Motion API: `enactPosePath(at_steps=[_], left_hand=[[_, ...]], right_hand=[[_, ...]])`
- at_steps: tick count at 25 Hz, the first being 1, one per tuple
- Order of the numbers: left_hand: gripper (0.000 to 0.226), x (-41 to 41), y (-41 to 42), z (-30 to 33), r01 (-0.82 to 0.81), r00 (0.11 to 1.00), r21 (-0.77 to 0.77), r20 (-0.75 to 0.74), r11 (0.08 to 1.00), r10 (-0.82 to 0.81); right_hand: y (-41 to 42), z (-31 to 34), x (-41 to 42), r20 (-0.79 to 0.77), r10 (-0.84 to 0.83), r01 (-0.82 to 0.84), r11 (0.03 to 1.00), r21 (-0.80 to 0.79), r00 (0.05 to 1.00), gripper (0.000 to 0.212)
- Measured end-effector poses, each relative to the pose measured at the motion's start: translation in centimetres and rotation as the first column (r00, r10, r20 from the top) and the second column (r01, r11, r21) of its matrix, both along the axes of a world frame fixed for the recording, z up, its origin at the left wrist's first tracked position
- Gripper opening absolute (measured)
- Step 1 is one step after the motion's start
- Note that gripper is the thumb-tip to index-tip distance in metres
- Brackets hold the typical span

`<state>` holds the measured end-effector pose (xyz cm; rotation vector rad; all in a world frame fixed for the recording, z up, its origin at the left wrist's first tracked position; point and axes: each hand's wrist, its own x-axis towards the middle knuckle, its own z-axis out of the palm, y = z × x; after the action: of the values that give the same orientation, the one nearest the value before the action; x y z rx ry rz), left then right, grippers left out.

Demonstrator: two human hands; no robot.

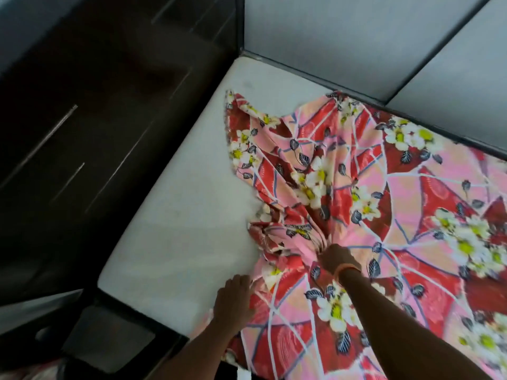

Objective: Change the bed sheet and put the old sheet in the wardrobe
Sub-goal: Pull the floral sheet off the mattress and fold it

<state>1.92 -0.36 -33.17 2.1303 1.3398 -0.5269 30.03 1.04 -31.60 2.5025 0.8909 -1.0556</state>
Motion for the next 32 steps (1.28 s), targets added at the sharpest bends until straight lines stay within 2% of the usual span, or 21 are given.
enactPosePath(at_steps=[2,4,5,7,8,9,11,13,15,16,18,19,20,21,23,24,26,28,30,31,32], left_hand=[[0.032,-0.9,-1.5,0.3,-0.054,0.995,0.021,-0.086,0.998,0.056],[0.033,-1.1,-1.5,1.3,-0.269,0.958,-0.067,-0.123,0.961,0.260],[0.039,-0.2,-1.5,2.5,-0.359,0.931,-0.135,-0.122,0.924,0.344],[0.043,3.6,-1.6,6.5,-0.442,0.886,-0.291,0.004,0.848,0.464],[0.041,5.9,-1.5,9.3,-0.476,0.833,-0.358,0.110,0.804,0.542],[0.038,8.3,-1.0,11.9,-0.528,0.743,-0.429,0.185,0.733,0.644],[0.034,12.6,0.3,16.7,-0.585,0.545,-0.582,0.235,0.566,0.805],[0.043,15.6,2.4,18.4,-0.538,0.416,-0.729,0.207,0.423,0.885],[0.054,17.1,3.8,19.1,-0.474,0.355,-0.803,0.201,0.361,0.913],[0.050,17.2,3.7,20.7,-0.460,0.325,-0.825,0.187,0.328,0.927],[0.039,17.0,1.1,26.1,-0.391,0.279,-0.874,0.184,0.287,0.942],[0.043,17.4,-1.1,27.9,-0.363,0.295,-0.891,0.166,0.271,0.941],[0.048,17.7,-3.9,29.1,-0.309,0.371,-0.910,0.153,0.277,0.916],[0.049,18.2,-7.5,29.8,-0.270,0.493,-0.905,0.164,0.329,0.855],[0.037,19.6,-15.4,30.3,-0.125,0.710,-0.878,0.247,0.462,0.660],[0.036,20.8,-18.9,30.0,-0.116,0.745,-0.840,0.279,0.529,0.606],[0.048,23.4,-23.8,29.6,-0.193,0.716,-0.786,0.297,0.588,0.632],[0.031,25.3,-26.5,30.3,-0.299,0.645,-0.787,0.250,0.539,0.722],[0.009,27.2,-27.8,31.4,-0.333,0.573,-0.819,0.219,0.468,0.790],[0.012,28.3,-27.9,31.8,-0.338,0.564,-0.813,0.228,0.474,0.793],[0.016,29.6,-27.9,32.4,-0.369,0.540,-0.805,0.222,0.465,0.812]], right_hand=[[-2.4,1.1,-3.1,-0.097,-0.021,0.031,0.994,0.106,0.995,0.033],[-5.5,2.3,-6.3,-0.194,-0.111,0.153,0.964,0.218,0.975,0.027],[-7.2,3.5,-7.7,-0.284,-0.160,0.228,0.947,0.227,0.946,0.033],[-10.1,6.2,-10.0,-0.554,-0.158,0.267,0.956,0.121,0.817,0.056],[-11.5,7.6,-10.9,-0.671,-0.127,0.239,0.968,0.078,0.730,0.060],[-13.0,8.9,-11.5,-0.713,-0.099,0.233,0.968,0.093,0.694,0.056],[-15.4,10.9,-11.3,-0.627,-0.155,0.400,0.876,0.270,0.763,0.035],[-17.3,13.8,-9.8,-0.419,-0.376,0.547,0.710,0.443,0.827,0.012],[-18.1,18.2,-6.8,-0.250,-0.420,0.485,0.674,0.557,0.872,0.017],[-18.0,21.2,-5.0,-0.177,-0.418,0.433,0.664,0.610,0.891,0.011],[-17.2,27.2,-0.4,-0.068,-0.465,0.357,0.570,0.740,0.883,0.016],[-16.8,30.1,1.7,-0.055,-0.500,0.347,0.514,0.785,0.864,0.017],[-16.6,32.0,3.5,-0.048,-0.529,0.347,0.484,0.803,0.847,0.015],[-16.6,33.4,4.7,-0.042,-0.540,0.349,0.482,0.804,0.841,0.013],[-18.0,34.7,5.8,-0.091,-0.524,0.389,0.493,0.778,0.847,0.013],[-19.1,34.8,5.8,-0.173,-0.488,0.432,0.486,0.760,0.855,0.012],[-22.1,35.6,6.1,-0.411,-0.301,0.509,0.479,0.715,0.861,0.017],[-26.0,36.3,7.4,-0.610,-0.111,0.580,0.478,0.660,0.785,0.032],[-31.3,35.6,9.0,-0.639,-0.122,0.618,0.440,0.651,0.760,0.039],[-34.6,34.5,9.8,-0.603,-0.170,0.606,0.450,0.656,0.779,0.033],[-37.8,33.0,10.0,-0.576,-0.197,0.586,0.504,0.634,0.793,0.025]])
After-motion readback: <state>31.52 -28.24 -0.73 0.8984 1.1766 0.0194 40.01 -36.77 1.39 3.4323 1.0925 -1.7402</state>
